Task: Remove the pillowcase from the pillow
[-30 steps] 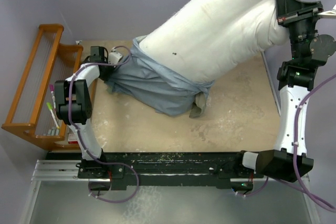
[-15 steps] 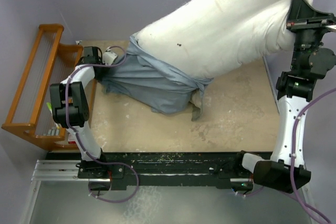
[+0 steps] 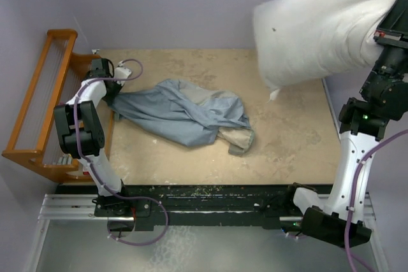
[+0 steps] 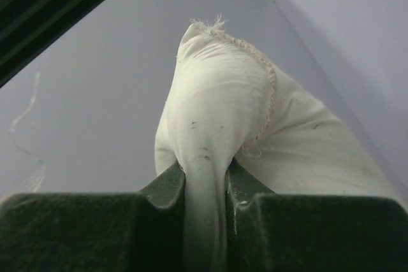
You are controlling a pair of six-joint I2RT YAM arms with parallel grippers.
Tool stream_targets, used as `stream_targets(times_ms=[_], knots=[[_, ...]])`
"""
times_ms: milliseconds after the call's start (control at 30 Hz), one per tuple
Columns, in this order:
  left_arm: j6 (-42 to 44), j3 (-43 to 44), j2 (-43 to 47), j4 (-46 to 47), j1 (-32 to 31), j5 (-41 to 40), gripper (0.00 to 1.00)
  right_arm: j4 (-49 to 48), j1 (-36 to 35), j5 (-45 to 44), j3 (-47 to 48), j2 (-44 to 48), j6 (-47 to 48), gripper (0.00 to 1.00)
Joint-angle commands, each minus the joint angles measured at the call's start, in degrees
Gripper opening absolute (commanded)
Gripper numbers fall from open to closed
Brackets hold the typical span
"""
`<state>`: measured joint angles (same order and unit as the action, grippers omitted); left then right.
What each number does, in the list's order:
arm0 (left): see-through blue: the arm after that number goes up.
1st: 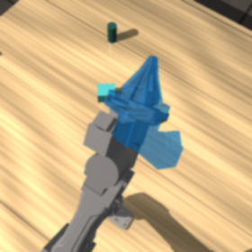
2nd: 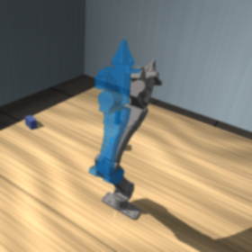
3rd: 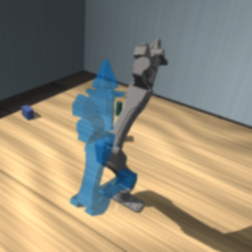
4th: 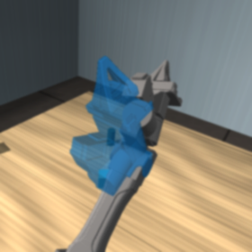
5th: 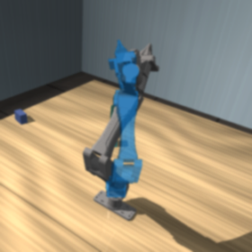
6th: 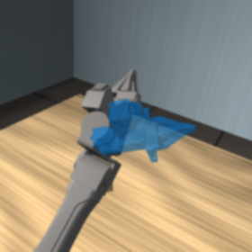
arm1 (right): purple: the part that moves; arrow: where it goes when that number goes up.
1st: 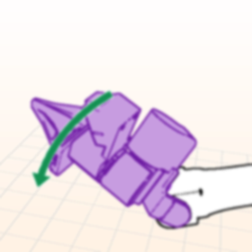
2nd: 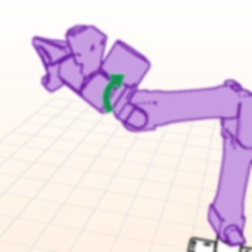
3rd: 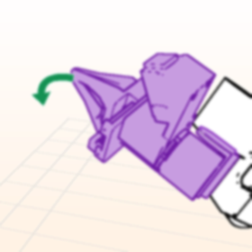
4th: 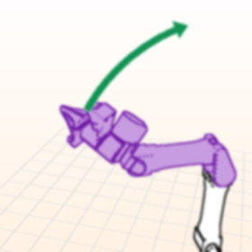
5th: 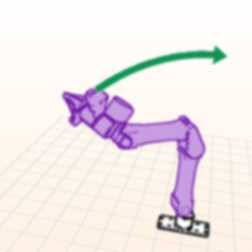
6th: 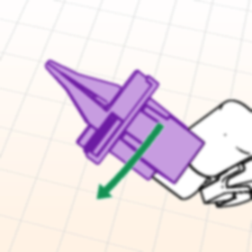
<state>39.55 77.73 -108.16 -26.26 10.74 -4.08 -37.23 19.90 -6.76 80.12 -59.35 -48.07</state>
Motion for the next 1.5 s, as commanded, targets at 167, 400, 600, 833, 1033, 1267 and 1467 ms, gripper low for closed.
stream_targets(times_ms=[167,400,600,833,1033,1267,1467], knots=[[-8.4,21.1,9.3,-15.6,-9.4,9.3,0.00,-8.0,-0.9,2.6,-0.4,-0.1,-4.9,0.00],[-22.7,52.6,8.1,-22.9,-11.8,13.9,0.00,-4.1,-10.1,1.7,0.2,-1.8,-2.8,0.00],[-23.7,55.0,15.9,-12.5,-11.7,9.5,0.00,-3.5,-25.8,-2.1,3.3,-6.5,1.6,0.00],[-26.9,55.1,18.8,-12.9,-12.6,14.4,0.00,0.3,-28.7,-7.9,8.8,-9.4,-2.8,0.00],[-24.6,49.2,16.5,-17.9,-18.2,15.2,0.01,8.8,-28.5,-17.6,9.6,-10.3,-7.5,0.00],[-21.4,31.1,14.7,-19.3,-23.7,16.6,0.15,13.4,-21.6,-11.0,-8.3,-8.3,-9.9,0.00],[-18.0,22.1,12.5,-20.4,-23.7,19.7,0.99,15.0,-16.6,-1.3,-27.8,-7.6,-0.5,0.34]])
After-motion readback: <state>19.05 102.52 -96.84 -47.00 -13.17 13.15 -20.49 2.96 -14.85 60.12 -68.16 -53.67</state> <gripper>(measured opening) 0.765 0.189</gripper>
